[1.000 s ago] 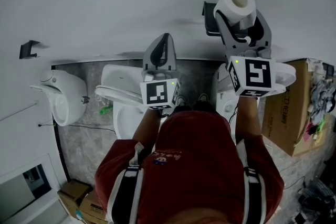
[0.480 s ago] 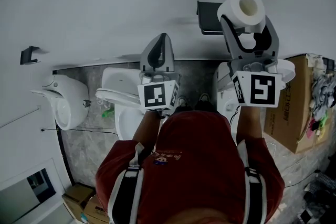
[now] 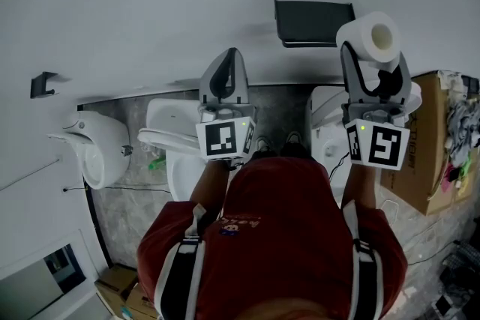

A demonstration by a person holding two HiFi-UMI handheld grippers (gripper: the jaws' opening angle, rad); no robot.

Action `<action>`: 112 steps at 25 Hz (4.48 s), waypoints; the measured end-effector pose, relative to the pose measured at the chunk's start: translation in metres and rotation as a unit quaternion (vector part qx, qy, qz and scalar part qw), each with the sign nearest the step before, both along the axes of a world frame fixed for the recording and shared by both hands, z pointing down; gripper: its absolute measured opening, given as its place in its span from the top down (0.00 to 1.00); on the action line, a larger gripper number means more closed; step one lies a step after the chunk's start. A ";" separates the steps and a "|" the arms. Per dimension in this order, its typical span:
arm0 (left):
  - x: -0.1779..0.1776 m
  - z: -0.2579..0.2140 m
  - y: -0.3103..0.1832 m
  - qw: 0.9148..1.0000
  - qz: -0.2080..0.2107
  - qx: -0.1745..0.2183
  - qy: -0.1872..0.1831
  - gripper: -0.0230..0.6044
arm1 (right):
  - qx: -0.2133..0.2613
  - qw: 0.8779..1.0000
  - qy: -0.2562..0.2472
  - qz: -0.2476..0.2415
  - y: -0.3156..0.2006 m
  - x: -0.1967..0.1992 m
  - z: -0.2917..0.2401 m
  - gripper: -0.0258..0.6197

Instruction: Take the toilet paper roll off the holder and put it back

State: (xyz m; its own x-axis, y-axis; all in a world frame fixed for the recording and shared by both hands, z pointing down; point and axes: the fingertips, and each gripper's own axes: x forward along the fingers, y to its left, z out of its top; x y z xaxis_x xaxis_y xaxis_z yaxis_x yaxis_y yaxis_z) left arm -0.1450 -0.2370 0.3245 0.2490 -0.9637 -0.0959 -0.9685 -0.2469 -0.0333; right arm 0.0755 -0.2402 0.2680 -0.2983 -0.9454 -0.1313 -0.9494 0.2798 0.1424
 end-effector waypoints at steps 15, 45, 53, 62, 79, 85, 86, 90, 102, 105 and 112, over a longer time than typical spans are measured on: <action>0.010 0.037 0.014 0.999 0.010 -0.030 -0.019 0.94 | -0.105 0.994 0.007 0.022 0.039 0.022 0.097 0.46; 0.042 0.071 0.016 0.998 0.051 -0.043 -0.010 0.94 | -0.122 0.991 -0.005 0.055 0.024 0.041 0.127 0.46; 0.049 0.070 0.011 0.997 0.057 -0.041 -0.010 0.94 | -0.073 0.994 -0.008 0.083 0.010 0.066 0.091 0.46; 0.050 0.074 0.010 0.997 0.051 -0.052 -0.024 0.94 | 0.000 0.997 -0.005 0.075 -0.015 0.074 0.028 0.46; 0.038 0.072 0.015 0.998 0.029 -0.050 -0.013 0.94 | -0.008 0.999 -0.021 -0.031 -0.060 -0.009 -0.007 0.46; 0.033 0.071 0.015 0.999 0.025 -0.044 -0.008 0.94 | -0.050 0.998 0.000 -0.044 -0.066 -0.024 0.010 0.46; 0.032 0.072 0.016 0.999 0.025 -0.045 -0.006 0.94 | -0.056 0.997 0.006 -0.043 -0.067 -0.025 0.013 0.46; 0.033 0.073 0.018 0.999 0.025 -0.045 -0.002 0.94 | -0.076 0.996 0.017 -0.038 -0.069 -0.025 0.024 0.46; 0.037 0.072 0.025 0.998 0.026 -0.048 -0.006 0.94 | -0.095 0.995 0.017 -0.035 -0.071 -0.026 0.039 0.45; 0.036 0.074 0.026 0.998 0.027 -0.052 -0.003 0.94 | -0.090 0.995 0.014 -0.033 -0.071 -0.026 0.039 0.45; 0.041 0.072 0.026 0.998 0.030 -0.051 0.003 0.94 | -0.076 0.997 0.011 -0.027 -0.069 -0.021 0.032 0.39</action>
State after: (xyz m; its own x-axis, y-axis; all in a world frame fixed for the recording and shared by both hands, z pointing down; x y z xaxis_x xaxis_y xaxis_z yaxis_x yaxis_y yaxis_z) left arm -0.1043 -0.2110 0.3967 0.3071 -0.9517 -0.0008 -0.9517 -0.3071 0.0011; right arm 0.0541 -0.3091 0.3002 -0.3514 -0.9360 0.0195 -0.9291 0.3512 0.1155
